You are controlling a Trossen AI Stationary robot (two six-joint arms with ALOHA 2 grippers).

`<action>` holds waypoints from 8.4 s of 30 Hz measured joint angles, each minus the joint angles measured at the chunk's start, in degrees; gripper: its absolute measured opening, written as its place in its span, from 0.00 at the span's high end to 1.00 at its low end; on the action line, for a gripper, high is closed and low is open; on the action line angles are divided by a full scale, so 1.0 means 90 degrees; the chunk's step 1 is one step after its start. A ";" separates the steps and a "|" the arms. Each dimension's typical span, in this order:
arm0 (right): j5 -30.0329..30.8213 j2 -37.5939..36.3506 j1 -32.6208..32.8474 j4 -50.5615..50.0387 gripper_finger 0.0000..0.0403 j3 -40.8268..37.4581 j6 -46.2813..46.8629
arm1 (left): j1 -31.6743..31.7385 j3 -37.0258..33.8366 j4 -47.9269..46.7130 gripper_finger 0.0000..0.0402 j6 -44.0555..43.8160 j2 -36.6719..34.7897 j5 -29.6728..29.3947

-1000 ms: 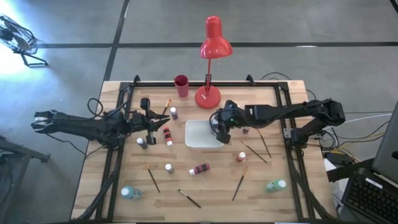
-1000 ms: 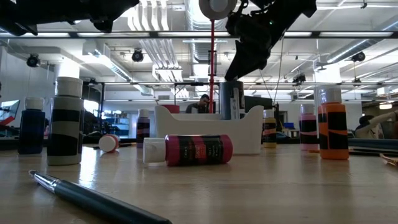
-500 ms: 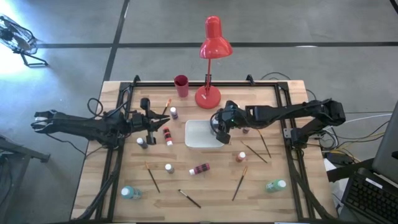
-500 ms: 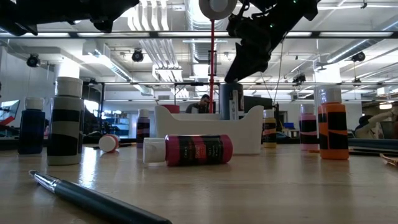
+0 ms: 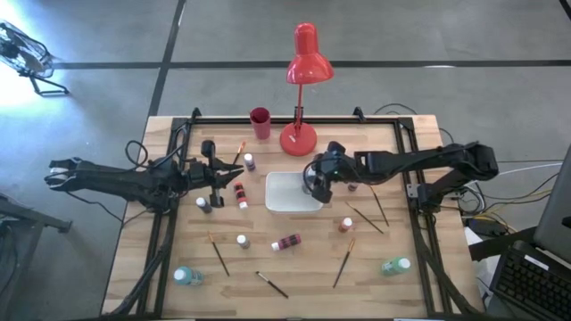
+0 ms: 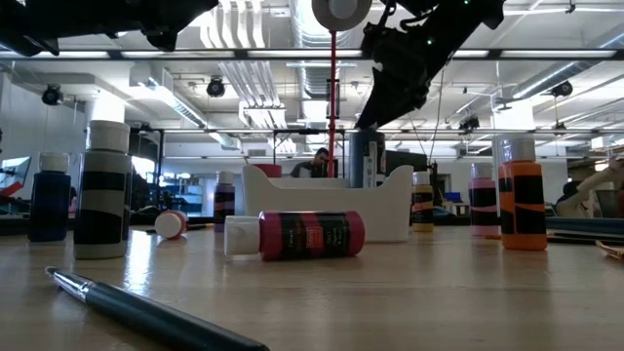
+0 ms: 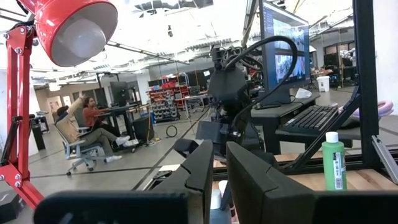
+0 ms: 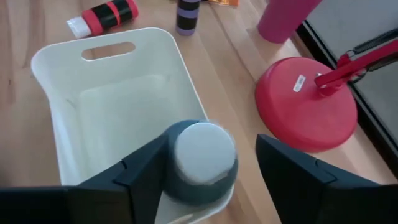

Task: Pick & Place Paint Supplies
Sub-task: Put the blue paint bottle into the white bin, then put the pink paint bottle into the white bin, then put the gold paint brush into the red cup

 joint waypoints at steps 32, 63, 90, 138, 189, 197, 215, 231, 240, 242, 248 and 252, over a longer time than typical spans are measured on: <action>-0.0028 -0.3509 0.0017 -0.4380 0.67 -0.0888 0.2970 | 0.0000 0.0013 0.0041 0.87 -0.0121 0.0000 0.0049; 0.0969 -0.2195 -0.0527 -0.4061 0.50 -0.1717 0.4043 | -0.0005 0.0012 0.0070 0.87 -0.0027 0.0000 0.0046; -0.0195 -0.3010 -0.0265 -0.3129 0.51 -0.1530 0.2331 | 0.0000 0.0012 0.0066 0.87 -0.0022 0.0000 0.0046; -0.0198 -0.1540 -0.0367 -0.2804 0.68 -0.1609 0.2691 | 0.0002 0.0012 0.0039 0.87 -0.0075 0.0000 0.0046; -0.0688 -0.0642 0.0838 -0.1478 0.72 0.0399 0.1460 | 0.0002 0.0012 0.0036 0.87 0.0022 -0.0002 0.0044; -0.0327 -0.0009 0.0833 -0.1424 0.72 0.0392 0.1422 | 0.0000 0.0012 0.0027 0.87 0.0022 -0.0002 0.0044; -0.0181 0.0757 0.0684 -0.1279 0.72 0.0390 0.1167 | -0.0004 0.0012 0.0017 0.87 0.0022 -0.0002 0.0044; -0.0182 0.0886 0.0607 -0.1308 0.66 0.0356 0.1138 | -0.0002 0.0012 0.0015 0.87 0.0024 -0.0002 0.0044; -0.0181 0.0780 0.0607 -0.1312 0.59 0.0378 0.1117 | -0.0002 0.0013 0.0015 0.87 0.0024 -0.0002 0.0044; -0.0181 0.0772 0.0607 -0.1353 0.57 0.0379 0.1086 | 0.0000 0.0014 0.0015 0.87 0.0022 -0.0002 0.0044; -0.0139 0.0180 0.0607 -0.2184 0.54 0.0380 0.1316 | 0.0002 0.0012 0.0012 0.87 0.0023 -0.0002 0.0044; 0.0055 -0.0566 0.0607 -0.3139 0.55 0.0381 0.1987 | 0.0000 0.0012 0.0010 0.87 0.0022 -0.0002 0.0044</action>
